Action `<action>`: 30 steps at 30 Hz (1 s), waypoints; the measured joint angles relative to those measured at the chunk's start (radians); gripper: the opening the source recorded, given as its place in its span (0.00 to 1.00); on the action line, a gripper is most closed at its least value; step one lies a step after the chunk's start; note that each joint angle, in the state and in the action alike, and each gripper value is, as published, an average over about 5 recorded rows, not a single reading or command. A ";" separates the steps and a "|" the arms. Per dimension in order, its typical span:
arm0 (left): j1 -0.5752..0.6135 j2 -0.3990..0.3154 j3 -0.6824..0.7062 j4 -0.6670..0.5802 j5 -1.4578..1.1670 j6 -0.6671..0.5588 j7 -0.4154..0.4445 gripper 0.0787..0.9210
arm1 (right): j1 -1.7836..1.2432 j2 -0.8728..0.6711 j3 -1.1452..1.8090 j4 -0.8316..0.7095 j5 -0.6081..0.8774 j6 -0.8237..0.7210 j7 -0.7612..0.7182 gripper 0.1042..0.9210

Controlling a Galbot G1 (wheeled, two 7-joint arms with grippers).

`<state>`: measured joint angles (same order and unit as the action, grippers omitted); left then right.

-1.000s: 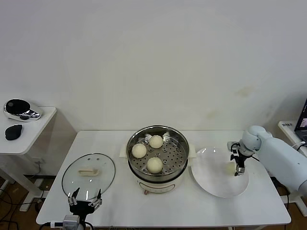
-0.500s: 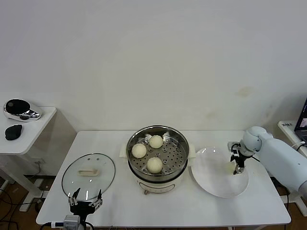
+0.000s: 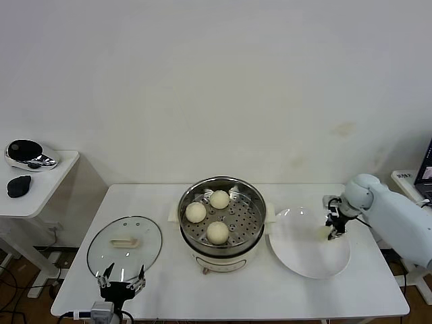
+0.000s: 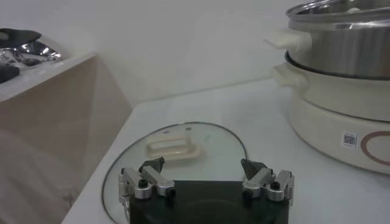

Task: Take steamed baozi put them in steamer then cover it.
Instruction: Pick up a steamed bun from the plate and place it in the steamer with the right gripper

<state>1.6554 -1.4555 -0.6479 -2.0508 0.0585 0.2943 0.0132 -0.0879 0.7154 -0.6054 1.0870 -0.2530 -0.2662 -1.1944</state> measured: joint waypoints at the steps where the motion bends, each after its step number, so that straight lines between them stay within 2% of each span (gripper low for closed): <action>1: -0.002 0.000 0.000 -0.001 0.002 0.000 -0.001 0.88 | 0.015 -0.007 -0.011 0.015 0.013 -0.007 -0.003 0.42; 11: -0.021 0.013 -0.009 -0.008 0.009 0.002 -0.002 0.88 | 0.296 -0.019 -0.230 0.170 0.224 -0.114 -0.021 0.42; 22: -0.027 0.014 -0.008 -0.027 0.008 0.004 0.000 0.88 | 0.595 0.075 -0.456 0.266 0.472 -0.260 -0.020 0.43; 30: -0.026 0.008 -0.008 -0.044 0.001 0.003 -0.001 0.88 | 0.670 0.166 -0.528 0.290 0.571 -0.337 -0.001 0.42</action>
<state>1.6290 -1.4472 -0.6563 -2.0950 0.0599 0.2972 0.0126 0.5819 0.8816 -1.1336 1.3770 0.3181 -0.6028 -1.1959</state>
